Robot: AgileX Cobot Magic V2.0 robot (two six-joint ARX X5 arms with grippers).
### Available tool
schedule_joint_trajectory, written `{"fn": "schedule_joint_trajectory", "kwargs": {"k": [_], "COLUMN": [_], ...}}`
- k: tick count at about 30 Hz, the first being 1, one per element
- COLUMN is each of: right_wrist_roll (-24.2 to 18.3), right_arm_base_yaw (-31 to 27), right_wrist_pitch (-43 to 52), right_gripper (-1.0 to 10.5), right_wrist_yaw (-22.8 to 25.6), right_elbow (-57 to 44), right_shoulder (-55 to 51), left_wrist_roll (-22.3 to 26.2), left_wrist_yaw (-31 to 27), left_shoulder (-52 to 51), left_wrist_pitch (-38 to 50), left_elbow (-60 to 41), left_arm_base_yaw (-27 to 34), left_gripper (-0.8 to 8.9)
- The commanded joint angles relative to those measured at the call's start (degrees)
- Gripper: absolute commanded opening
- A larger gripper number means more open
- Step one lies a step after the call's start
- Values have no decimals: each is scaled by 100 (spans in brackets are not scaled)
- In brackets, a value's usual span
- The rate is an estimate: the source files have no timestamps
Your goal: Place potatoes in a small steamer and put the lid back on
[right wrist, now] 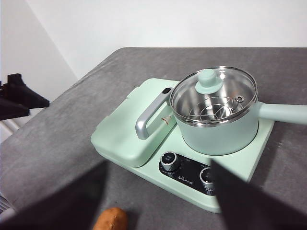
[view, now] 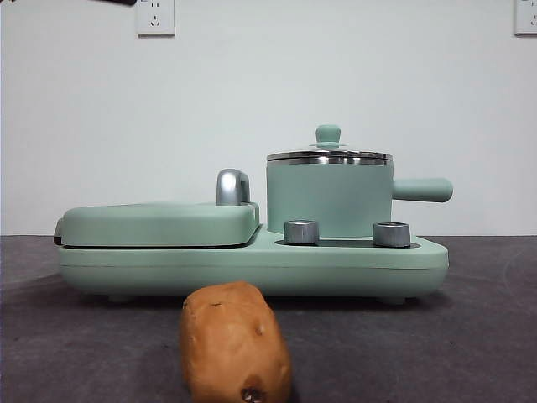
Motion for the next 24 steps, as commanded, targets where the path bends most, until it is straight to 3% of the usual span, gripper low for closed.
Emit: {"fn": "schedule_joint_trajectory", "kwargs": {"k": [1, 8, 19, 24], "right_wrist_roll": [-57, -17, 173, 221], "right_arm_base_yaw": [0, 2, 2, 2], "right_wrist_pitch": [-13, -11, -11, -9], "right_gripper": [507, 510, 510, 510], "right_wrist_yaw": [4, -4, -13, -11], "right_elbow": [92, 92, 92, 92], "right_shoulder": [28, 28, 28, 28], "left_wrist_roll": [74, -190, -391, -481], "left_wrist_yaw": [26, 26, 0, -389], "left_shoulder": [37, 42, 66, 273], "left_wrist_pitch": [-22, -57, -13, 258], "left_elbow": [133, 133, 144, 302], "left_arm_base_yaw": [-24, -24, -59, -195], "left_gripper": [388, 511, 508, 508]}}
